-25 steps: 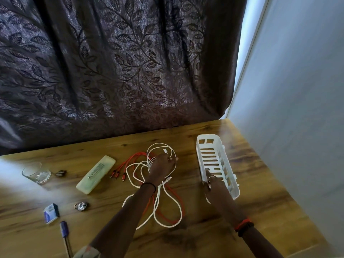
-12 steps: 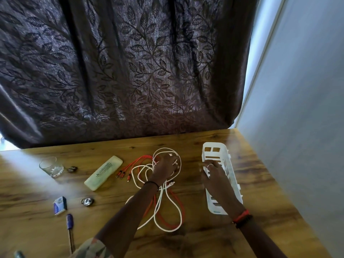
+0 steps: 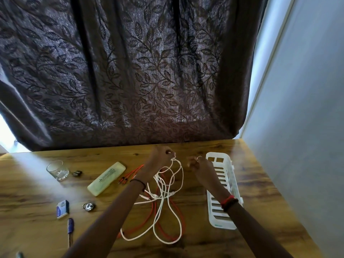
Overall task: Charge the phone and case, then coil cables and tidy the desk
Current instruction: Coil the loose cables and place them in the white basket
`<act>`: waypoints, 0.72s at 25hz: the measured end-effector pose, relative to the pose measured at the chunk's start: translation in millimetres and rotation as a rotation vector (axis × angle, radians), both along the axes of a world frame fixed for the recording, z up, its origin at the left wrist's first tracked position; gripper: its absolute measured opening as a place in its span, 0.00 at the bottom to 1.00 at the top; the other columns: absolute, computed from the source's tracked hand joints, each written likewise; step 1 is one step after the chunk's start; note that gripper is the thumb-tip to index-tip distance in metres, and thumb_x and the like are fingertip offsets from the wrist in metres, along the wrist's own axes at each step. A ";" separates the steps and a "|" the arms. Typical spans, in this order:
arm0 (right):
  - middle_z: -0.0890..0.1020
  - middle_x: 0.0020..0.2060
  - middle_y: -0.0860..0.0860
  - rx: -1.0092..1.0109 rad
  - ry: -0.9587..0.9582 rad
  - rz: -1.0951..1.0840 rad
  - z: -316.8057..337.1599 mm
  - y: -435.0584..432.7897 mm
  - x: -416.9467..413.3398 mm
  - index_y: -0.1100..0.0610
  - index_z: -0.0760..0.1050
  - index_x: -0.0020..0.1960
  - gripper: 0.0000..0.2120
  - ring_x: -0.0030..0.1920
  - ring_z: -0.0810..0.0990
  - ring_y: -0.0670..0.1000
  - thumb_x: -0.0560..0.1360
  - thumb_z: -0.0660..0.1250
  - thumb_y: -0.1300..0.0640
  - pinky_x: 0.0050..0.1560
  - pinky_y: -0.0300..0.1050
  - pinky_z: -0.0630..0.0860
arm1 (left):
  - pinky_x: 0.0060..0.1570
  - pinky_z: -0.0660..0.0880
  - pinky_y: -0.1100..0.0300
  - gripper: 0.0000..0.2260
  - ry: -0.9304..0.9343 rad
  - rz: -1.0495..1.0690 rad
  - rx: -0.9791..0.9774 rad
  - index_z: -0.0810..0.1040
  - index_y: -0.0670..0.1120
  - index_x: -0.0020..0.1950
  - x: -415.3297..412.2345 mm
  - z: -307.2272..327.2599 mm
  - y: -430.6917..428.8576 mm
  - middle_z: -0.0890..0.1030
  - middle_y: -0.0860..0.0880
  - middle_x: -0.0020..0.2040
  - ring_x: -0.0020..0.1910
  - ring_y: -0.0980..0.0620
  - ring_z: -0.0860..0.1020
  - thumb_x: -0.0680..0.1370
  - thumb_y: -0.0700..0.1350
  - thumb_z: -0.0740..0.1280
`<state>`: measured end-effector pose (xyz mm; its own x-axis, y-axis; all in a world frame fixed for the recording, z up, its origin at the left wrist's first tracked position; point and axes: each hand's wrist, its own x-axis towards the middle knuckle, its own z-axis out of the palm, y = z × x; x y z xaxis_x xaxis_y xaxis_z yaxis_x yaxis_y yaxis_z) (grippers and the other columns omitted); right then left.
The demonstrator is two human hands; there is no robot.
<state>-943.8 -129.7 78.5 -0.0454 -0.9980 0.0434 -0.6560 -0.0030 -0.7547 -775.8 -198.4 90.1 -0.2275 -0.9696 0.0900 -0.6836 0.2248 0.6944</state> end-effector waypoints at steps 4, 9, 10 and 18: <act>0.81 0.50 0.49 0.007 -0.176 0.135 19.9 -21.5 25.0 0.54 0.74 0.63 0.20 0.51 0.80 0.47 0.72 0.71 0.54 0.50 0.39 0.74 | 0.34 0.71 0.69 0.05 0.087 0.070 -0.017 0.84 0.46 0.46 19.4 58.8 17.0 0.84 0.49 0.38 0.36 0.53 0.80 0.75 0.44 0.69; 0.80 0.44 0.48 -0.160 -0.421 0.079 47.7 -34.4 47.2 0.54 0.74 0.54 0.19 0.45 0.79 0.45 0.66 0.76 0.54 0.46 0.38 0.77 | 0.35 0.75 0.71 0.08 0.399 0.069 0.099 0.83 0.42 0.51 36.3 118.7 34.3 0.83 0.53 0.33 0.29 0.63 0.78 0.77 0.39 0.64; 0.80 0.44 0.48 -0.199 -0.447 0.077 56.7 -36.7 50.2 0.53 0.74 0.52 0.18 0.44 0.79 0.44 0.66 0.76 0.55 0.43 0.34 0.76 | 0.34 0.74 0.72 0.09 0.425 0.056 0.101 0.82 0.42 0.52 39.0 129.3 38.4 0.83 0.52 0.35 0.29 0.63 0.77 0.78 0.39 0.63; 0.85 0.37 0.46 -0.163 -0.597 0.478 106.0 -44.1 65.9 0.53 0.81 0.47 0.06 0.42 0.83 0.45 0.73 0.68 0.62 0.45 0.36 0.79 | 0.34 0.69 0.68 0.16 0.471 0.048 0.196 0.79 0.43 0.59 54.7 164.4 52.3 0.73 0.51 0.33 0.32 0.58 0.71 0.82 0.42 0.53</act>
